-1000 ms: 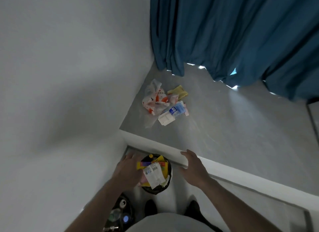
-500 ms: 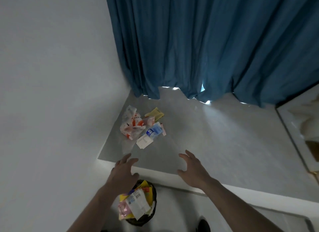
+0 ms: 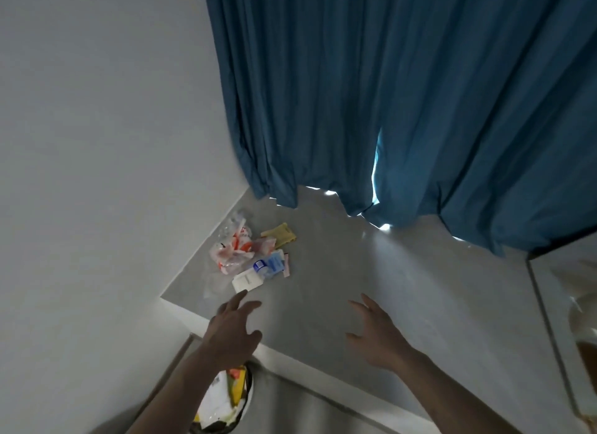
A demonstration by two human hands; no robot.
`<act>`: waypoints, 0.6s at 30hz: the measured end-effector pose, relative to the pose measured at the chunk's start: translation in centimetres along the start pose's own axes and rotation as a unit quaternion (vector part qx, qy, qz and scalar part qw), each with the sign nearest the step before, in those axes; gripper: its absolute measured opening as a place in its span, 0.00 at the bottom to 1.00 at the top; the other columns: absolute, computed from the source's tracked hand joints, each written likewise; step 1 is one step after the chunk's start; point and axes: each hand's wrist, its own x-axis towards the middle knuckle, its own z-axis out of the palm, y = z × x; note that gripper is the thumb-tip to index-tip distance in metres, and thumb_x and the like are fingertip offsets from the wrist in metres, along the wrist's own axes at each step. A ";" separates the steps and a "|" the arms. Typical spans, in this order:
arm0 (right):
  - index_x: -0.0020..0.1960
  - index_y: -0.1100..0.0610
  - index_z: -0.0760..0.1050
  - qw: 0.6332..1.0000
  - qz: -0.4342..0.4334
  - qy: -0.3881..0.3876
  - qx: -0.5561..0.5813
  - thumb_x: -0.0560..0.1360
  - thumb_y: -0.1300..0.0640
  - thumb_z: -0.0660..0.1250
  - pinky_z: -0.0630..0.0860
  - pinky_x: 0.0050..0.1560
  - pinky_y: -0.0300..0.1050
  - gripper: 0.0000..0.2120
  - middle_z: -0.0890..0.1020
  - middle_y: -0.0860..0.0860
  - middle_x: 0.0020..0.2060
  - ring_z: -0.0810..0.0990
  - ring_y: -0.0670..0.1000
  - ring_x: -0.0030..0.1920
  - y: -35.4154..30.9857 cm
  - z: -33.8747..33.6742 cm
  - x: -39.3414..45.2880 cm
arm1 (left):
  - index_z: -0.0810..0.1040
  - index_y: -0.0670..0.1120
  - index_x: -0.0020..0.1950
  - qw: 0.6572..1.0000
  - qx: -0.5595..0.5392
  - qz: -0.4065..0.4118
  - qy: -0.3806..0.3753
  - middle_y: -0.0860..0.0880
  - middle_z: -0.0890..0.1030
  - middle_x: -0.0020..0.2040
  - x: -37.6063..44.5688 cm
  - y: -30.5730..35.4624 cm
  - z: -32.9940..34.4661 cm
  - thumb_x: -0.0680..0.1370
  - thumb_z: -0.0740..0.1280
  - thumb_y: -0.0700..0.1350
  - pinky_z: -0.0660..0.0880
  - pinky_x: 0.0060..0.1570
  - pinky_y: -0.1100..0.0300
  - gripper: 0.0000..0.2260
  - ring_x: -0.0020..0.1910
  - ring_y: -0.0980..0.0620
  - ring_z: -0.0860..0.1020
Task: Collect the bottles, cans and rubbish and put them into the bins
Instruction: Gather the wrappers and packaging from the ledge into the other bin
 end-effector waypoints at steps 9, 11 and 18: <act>0.81 0.50 0.56 0.998 -0.066 -0.012 -0.018 0.79 0.46 0.66 0.53 0.77 0.42 0.35 0.48 0.50 0.82 0.50 0.52 0.81 -0.4 -1.8 2.8 | 0.63 0.60 0.78 0.998 0.001 -0.058 0.003 0.54 0.49 0.83 0.2 -0.4 0.6 0.77 0.66 0.51 0.64 0.74 0.47 0.30 0.80 0.45 0.56; 0.81 0.49 0.56 0.997 -0.076 -0.008 -0.022 0.78 0.46 0.66 0.53 0.77 0.41 0.35 0.48 0.51 0.82 0.51 0.52 0.81 -0.7 -2.1 3.8 | 0.62 0.60 0.78 0.997 -0.005 -0.071 0.000 0.54 0.48 0.83 0.8 -0.5 0.8 0.77 0.66 0.51 0.64 0.74 0.46 0.30 0.80 0.45 0.56; 0.81 0.50 0.55 0.997 -0.077 -0.014 -0.026 0.78 0.45 0.66 0.55 0.78 0.42 0.37 0.46 0.49 0.82 0.51 0.52 0.81 -1.4 -2.1 9.1 | 0.63 0.59 0.78 0.994 -0.020 -0.105 -0.017 0.52 0.48 0.83 6.2 -2.3 -0.5 0.77 0.67 0.51 0.65 0.74 0.45 0.30 0.80 0.43 0.55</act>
